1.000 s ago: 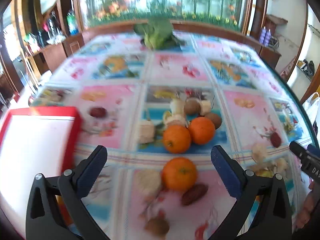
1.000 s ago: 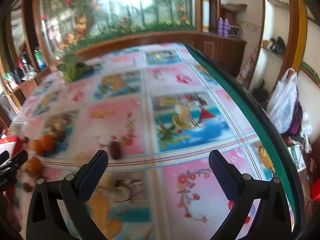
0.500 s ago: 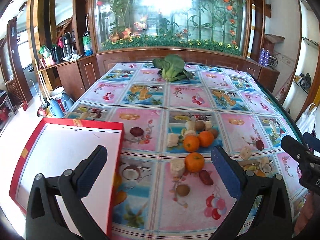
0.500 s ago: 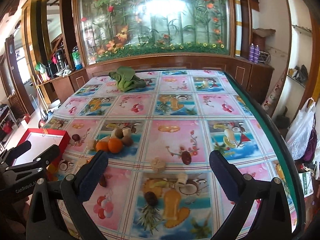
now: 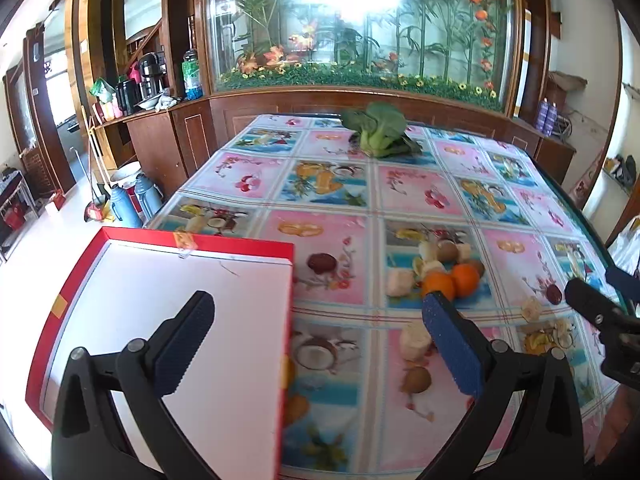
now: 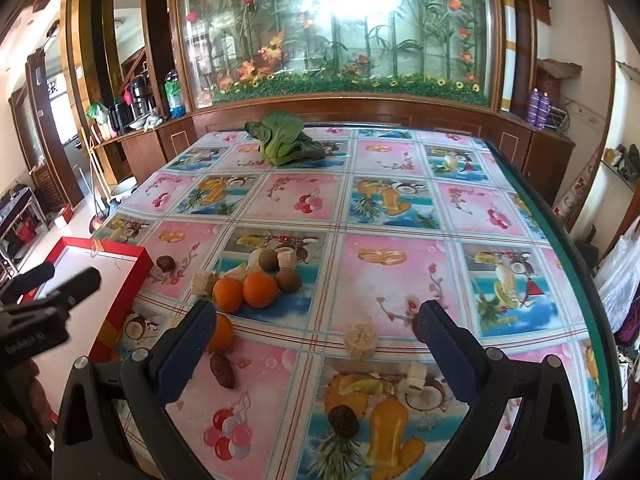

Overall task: Organize fruits
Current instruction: 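Move both tools toward the oranges on the tablecloth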

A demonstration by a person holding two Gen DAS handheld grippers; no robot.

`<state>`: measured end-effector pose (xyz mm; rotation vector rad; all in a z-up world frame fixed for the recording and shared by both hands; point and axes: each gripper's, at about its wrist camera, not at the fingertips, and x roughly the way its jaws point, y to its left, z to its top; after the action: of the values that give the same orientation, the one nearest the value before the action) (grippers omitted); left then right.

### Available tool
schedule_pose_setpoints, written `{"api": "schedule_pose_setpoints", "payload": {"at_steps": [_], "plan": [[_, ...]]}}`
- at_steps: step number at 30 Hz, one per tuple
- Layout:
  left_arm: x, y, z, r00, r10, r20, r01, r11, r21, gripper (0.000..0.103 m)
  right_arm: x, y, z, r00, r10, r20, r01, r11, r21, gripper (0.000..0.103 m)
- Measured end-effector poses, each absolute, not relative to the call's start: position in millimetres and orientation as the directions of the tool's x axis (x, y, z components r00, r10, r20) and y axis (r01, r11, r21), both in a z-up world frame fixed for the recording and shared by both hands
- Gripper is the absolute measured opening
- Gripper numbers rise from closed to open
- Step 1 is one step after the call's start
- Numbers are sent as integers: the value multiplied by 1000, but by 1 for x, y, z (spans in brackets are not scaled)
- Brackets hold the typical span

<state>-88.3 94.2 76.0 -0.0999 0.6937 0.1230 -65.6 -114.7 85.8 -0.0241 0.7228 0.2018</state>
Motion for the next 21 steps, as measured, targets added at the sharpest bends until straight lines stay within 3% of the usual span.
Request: {"api": "schedule_pose_setpoints", "payload": {"at_steps": [6, 8, 10, 21], "plan": [[-86, 130, 82, 766, 76, -638, -160, 984, -75, 103, -43, -99, 67, 663, 259, -703, -266, 959, 103, 89], [-85, 136, 83, 762, 83, -643, -158, 986, -61, 103, -32, -97, 58, 607, 313, -730, -290, 943, 163, 73], [-83, 134, 83, 754, 59, -654, -123, 991, -53, 103, -18, -98, 49, 539, 381, -752, -289, 921, 260, 65], [-83, 74, 67, 734, -77, -675, 103, 995, -2, 103, 17, -110, 20, 394, 561, -728, -164, 822, 545, 51]]}}
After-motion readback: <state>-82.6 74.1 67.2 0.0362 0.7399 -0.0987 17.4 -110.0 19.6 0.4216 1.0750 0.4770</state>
